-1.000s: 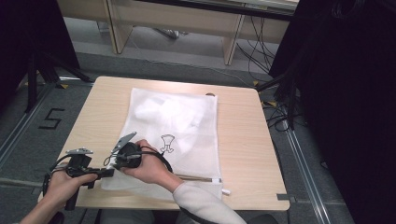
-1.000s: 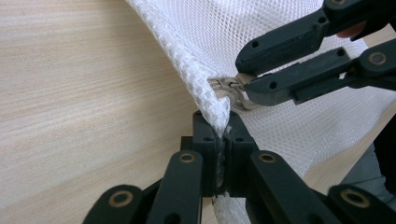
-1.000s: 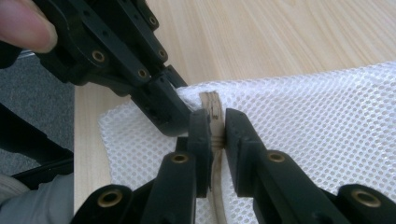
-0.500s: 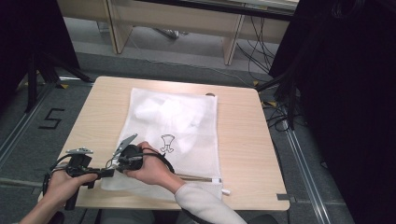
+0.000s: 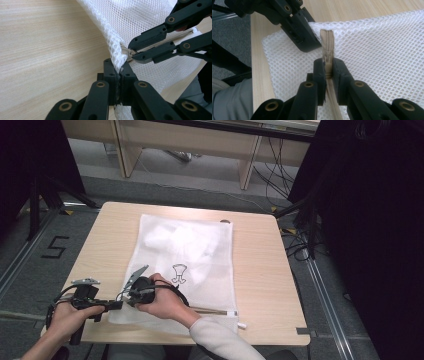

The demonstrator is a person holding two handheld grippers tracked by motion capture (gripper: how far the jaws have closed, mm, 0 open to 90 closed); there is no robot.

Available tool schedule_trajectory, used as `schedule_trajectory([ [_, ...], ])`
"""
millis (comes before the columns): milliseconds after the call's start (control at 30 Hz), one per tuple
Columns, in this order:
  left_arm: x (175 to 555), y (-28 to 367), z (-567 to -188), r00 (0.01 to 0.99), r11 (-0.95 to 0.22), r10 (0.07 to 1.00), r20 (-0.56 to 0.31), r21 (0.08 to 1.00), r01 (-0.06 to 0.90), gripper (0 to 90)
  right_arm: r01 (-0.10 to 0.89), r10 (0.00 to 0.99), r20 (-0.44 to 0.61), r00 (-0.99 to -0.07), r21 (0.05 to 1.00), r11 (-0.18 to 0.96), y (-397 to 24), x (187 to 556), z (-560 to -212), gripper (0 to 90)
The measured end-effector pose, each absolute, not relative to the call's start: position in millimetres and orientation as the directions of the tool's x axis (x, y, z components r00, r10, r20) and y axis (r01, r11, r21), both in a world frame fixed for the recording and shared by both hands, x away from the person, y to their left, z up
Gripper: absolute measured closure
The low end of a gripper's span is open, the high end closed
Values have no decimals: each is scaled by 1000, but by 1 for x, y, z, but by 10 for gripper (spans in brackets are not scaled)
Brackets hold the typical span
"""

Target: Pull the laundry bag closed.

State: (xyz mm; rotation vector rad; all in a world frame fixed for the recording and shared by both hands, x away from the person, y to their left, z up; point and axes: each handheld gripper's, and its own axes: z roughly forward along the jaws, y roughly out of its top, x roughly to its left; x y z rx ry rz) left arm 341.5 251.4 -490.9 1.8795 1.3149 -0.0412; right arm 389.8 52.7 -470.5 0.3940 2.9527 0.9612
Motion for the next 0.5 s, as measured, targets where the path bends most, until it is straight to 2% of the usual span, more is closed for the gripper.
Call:
schedule_trajectory([
  [167,339,251,-489,455,-108,768,-450,609,786,862,257,252,90,-964,576,776,49,392,-474,825],
  [367,339,250,-488,461,-114,764,-452,609,785,863,223,228,63,-972,570,791,48,393,-472,825],
  [500,339,250,-488,459,-116,771,-441,612,782,862,257,248,92,-964,554,792,49,392,-473,825],
])
